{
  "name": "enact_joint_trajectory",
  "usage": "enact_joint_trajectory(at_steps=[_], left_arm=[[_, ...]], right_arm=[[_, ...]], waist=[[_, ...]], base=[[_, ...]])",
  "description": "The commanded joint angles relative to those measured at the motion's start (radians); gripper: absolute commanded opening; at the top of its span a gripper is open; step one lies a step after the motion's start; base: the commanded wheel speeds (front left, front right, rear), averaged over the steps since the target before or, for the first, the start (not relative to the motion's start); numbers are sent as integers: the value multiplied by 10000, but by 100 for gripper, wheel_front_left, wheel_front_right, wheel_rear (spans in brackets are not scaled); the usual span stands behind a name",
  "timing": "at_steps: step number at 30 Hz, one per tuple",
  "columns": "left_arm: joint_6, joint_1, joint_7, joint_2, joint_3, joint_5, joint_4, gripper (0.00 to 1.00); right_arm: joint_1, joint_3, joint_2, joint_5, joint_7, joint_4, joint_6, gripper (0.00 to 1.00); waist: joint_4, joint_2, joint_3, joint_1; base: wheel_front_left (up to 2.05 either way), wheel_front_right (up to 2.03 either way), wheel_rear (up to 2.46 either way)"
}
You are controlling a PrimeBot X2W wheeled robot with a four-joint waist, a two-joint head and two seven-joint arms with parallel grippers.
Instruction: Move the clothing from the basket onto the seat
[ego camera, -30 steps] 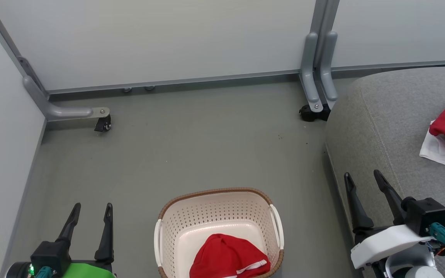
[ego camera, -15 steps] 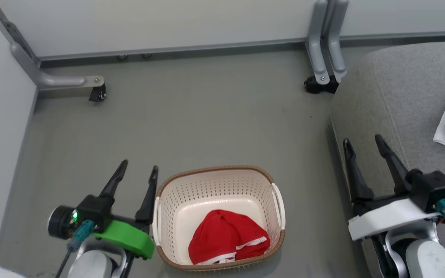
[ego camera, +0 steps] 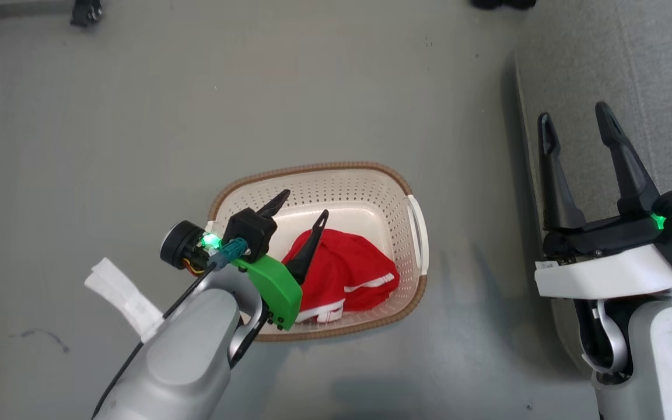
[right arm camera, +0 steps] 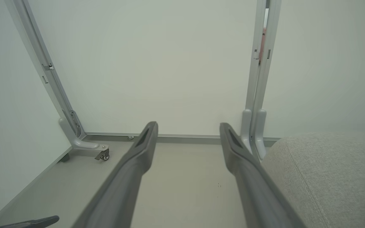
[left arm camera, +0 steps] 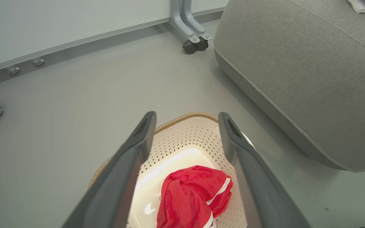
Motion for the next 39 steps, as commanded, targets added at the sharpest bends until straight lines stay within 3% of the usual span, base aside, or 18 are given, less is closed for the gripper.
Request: enact_joint_trajectory(at_steps=[1,9,19,39], left_arm=[[-33,-532,96,-21,-262,-297,328,100],[-33,-2346,676,-94,-1870,-1722,2045,100],[-34,-3625,1303,391,-3230,-3174,3356,100],[-35,-4961,2487,1375,-4135,-4659,4951,100]], right_arm=[[-268,1,-14,-48,-121,-120,-3,100],[-771,103,-10,95,-507,-573,-3,100],[-1326,593,-7,481,-1232,-568,-3,100],[-1644,1332,-6,1625,-1942,127,-3,100]], waist=[[-346,-1,1860,-2],[-760,-1,3572,-2],[-1494,-1,5145,-2],[-2689,-1,6272,-2]], base=[[0,0,0],[0,0,0],[0,0,0],[0,0,0]])
